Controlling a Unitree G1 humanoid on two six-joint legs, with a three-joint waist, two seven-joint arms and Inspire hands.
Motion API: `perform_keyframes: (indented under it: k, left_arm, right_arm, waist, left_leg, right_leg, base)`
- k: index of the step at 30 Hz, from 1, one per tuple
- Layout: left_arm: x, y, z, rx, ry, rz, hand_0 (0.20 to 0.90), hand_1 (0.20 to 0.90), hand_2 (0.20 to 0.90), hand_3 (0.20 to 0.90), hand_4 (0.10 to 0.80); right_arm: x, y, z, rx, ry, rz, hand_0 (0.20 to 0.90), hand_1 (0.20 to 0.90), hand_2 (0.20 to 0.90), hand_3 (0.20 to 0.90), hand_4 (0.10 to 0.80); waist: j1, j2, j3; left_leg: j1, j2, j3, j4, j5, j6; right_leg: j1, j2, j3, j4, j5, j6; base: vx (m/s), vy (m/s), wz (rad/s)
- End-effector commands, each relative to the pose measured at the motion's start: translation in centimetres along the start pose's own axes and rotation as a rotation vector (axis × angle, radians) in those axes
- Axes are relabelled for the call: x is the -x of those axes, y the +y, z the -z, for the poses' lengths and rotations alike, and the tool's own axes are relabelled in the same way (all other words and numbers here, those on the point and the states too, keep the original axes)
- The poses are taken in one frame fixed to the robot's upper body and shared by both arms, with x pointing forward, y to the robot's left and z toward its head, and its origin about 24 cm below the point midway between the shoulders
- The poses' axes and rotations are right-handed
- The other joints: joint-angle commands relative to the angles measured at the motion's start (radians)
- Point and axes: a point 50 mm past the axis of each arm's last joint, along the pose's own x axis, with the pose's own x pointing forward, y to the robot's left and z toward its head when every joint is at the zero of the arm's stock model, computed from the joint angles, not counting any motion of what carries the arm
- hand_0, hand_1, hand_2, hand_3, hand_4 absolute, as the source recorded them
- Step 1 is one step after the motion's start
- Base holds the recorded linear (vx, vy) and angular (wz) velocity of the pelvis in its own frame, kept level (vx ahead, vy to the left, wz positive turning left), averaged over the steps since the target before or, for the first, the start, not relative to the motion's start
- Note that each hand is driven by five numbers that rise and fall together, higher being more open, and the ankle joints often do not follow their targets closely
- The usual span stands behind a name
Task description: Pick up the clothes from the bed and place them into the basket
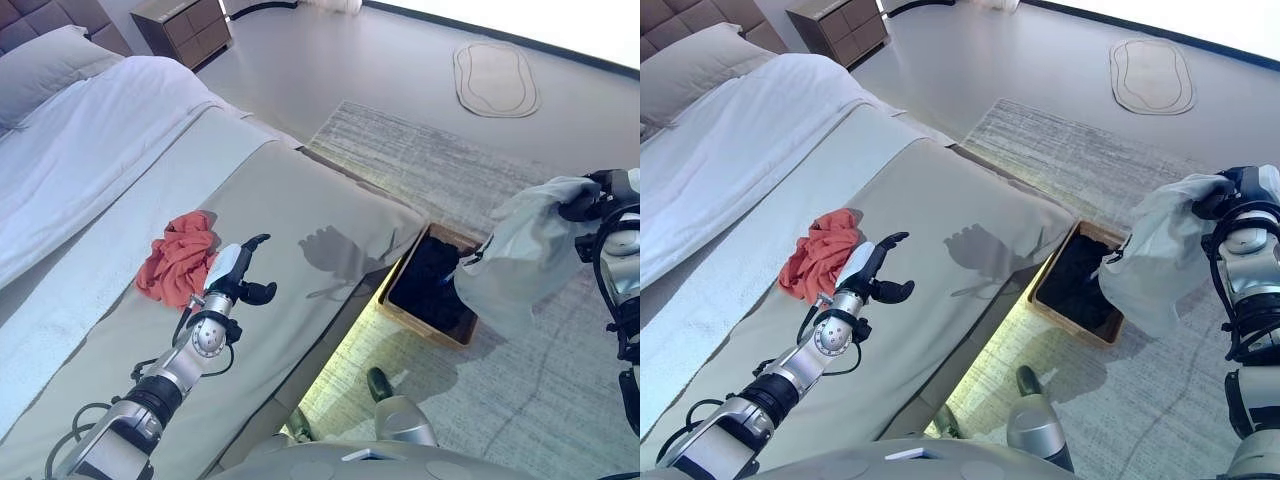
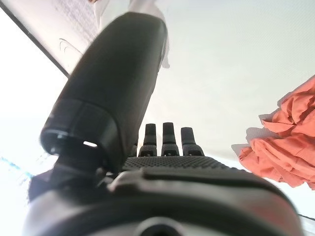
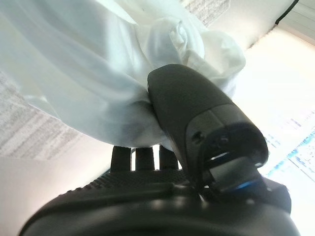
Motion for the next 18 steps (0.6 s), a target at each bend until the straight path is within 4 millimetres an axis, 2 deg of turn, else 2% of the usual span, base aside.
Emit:
perform_keyframes:
  k: [1,12,13,14,15,18]
  left_arm:
    - [-2.2,2.4,-3.2,0.005,-0.157,-0.093,0.900,0.900,0.900,0.900,0.800]
    - [-2.3,2.1,-3.9,0.024,-0.174,-0.103,0.900,0.900,0.900,0.900,0.800]
    - [-2.3,2.1,-4.0,0.024,-0.177,-0.103,0.900,0.900,0.900,0.900,0.800]
    - [-2.4,2.1,-4.0,0.024,-0.178,-0.103,0.900,0.900,0.900,0.900,0.800]
    - [-2.4,2.1,-4.0,0.022,-0.180,-0.101,0.900,0.900,0.900,0.900,0.800]
    - [-2.4,2.4,-4.1,0.016,-0.184,-0.100,0.900,0.900,0.900,0.900,0.800]
  right_arm:
    - [-0.5,-4.6,-4.4,0.049,-0.190,0.141,0.300,0.300,0.300,0.200,0.100]
    - [-0.8,-3.7,-4.4,0.079,-0.170,0.116,0.300,0.300,0.300,0.200,0.100]
    - [-0.9,-3.5,-4.2,0.091,-0.161,0.105,0.488,0.488,0.488,0.420,0.320]
    - [-0.9,-3.4,-4.0,0.102,-0.157,0.096,0.571,0.571,0.571,0.516,0.416]
    - [-0.9,-3.1,-3.7,0.119,-0.142,0.071,0.900,0.900,0.900,0.900,0.800]
    - [-0.9,-2.6,-3.2,0.139,-0.118,0.055,0.900,0.900,0.900,0.900,0.800]
  waist:
    - [0.020,-0.026,-0.018]
    - [0.026,0.013,0.016]
    - [0.028,0.014,0.017]
    - [0.030,0.015,0.018]
    - [0.033,0.016,0.018]
    - [0.040,0.013,0.017]
  left_leg:
    - [0.068,0.005,-0.010,0.006,-0.127,-0.040]
    - [0.046,-0.004,-0.020,0.006,-0.119,-0.045]
    - [0.045,-0.005,-0.022,0.006,-0.118,-0.045]
    - [0.043,-0.005,-0.024,0.006,-0.117,-0.045]
    - [0.041,-0.005,-0.026,0.006,-0.116,-0.045]
    - [0.037,-0.003,-0.032,0.006,-0.114,-0.046]
  right_leg:
    - [-0.033,-0.006,-0.049,0.050,-0.031,0.004]
    - [-0.046,-0.015,-0.058,0.039,-0.027,0.005]
    - [-0.047,-0.015,-0.061,0.039,-0.027,0.005]
    - [-0.046,-0.016,-0.063,0.039,-0.028,0.004]
    - [-0.045,-0.017,-0.066,0.038,-0.028,0.003]
    - [-0.044,-0.019,-0.074,0.037,-0.027,0.004]
  base:
    - [-0.020,-0.031,0.00]
    - [0.000,0.000,0.00]
    - [0.000,0.000,0.00]
    - [0.000,0.000,0.00]
    - [0.000,0.000,0.00]
    - [0.006,-0.021,0.02]
